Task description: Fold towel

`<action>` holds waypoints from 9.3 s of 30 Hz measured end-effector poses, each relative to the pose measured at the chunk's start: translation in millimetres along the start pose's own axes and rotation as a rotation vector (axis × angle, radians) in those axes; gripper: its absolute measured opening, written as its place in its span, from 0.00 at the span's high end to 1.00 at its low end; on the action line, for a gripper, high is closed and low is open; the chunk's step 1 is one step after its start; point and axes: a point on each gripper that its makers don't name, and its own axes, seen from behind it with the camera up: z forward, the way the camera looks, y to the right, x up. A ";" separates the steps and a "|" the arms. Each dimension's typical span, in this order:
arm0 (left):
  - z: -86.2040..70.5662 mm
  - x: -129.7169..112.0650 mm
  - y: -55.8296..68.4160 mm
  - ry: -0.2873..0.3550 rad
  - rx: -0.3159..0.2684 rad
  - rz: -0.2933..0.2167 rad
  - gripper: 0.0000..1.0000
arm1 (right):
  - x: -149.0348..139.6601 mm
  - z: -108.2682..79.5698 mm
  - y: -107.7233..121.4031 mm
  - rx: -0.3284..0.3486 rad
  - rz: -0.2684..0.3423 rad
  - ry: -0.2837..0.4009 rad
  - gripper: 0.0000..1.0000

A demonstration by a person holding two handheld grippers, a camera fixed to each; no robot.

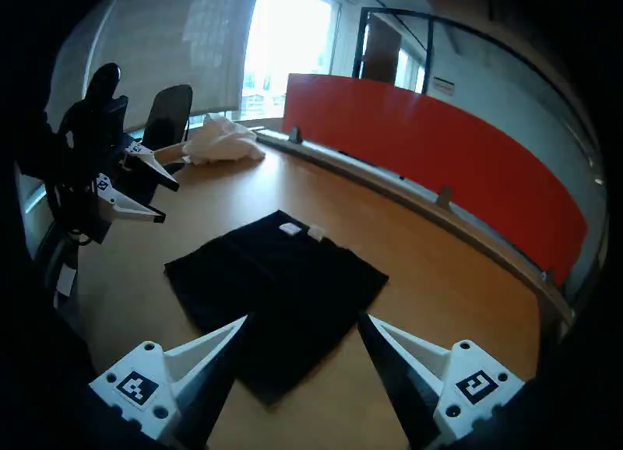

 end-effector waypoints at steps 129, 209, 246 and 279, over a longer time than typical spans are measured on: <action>-33.0 -43.2 63.2 -0.349 -0.104 -0.144 0.89 | -41.4 -49.6 -63.5 0.178 0.073 -0.152 0.83; 30.3 -24.6 35.3 -0.419 -0.091 -0.200 0.89 | -33.5 0.1 -4.7 0.150 0.075 -0.232 0.83; 93.7 -53.6 12.7 -0.479 -0.054 -0.175 0.78 | -80.6 51.1 13.0 0.099 0.178 -0.322 0.81; 115.2 -39.9 -23.0 -0.457 0.034 -0.111 0.39 | -77.3 75.0 45.2 -0.006 0.198 -0.307 0.48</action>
